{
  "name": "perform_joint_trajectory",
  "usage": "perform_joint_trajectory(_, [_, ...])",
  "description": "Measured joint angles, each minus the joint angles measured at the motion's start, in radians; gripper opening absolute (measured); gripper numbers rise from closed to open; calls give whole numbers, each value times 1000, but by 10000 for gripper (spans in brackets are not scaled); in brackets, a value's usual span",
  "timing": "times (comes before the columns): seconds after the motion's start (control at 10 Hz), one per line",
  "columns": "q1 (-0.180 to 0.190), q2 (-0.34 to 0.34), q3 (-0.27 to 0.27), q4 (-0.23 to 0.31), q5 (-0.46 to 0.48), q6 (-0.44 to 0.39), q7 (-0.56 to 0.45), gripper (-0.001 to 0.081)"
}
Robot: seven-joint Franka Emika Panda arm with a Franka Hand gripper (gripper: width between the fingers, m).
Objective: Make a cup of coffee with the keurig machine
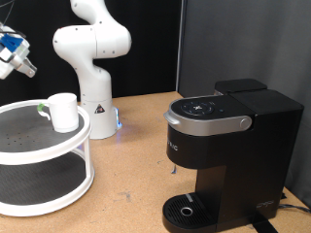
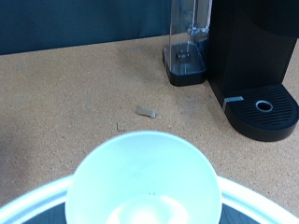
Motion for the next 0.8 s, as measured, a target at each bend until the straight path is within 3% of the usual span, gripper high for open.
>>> perform_joint_trajectory(0.2, [2, 23, -10, -11, 0, 20, -21, 1])
perform_joint_trajectory(0.3, [3, 33, -11, -17, 0, 35, -28, 80])
perform_joint_trajectory(0.4, [3, 41, -12, -25, 0, 49, -32, 264])
perform_joint_trajectory(0.5, [4, 49, -13, -33, 1, 62, -37, 264])
perform_joint_trajectory(0.6, [7, 54, -13, -42, 2, 74, -39, 448])
perform_joint_trajectory(0.7, [9, 55, -13, -51, 5, 84, -40, 582])
perform_joint_trajectory(0.8, [13, 56, -13, -63, 7, 96, -41, 582])
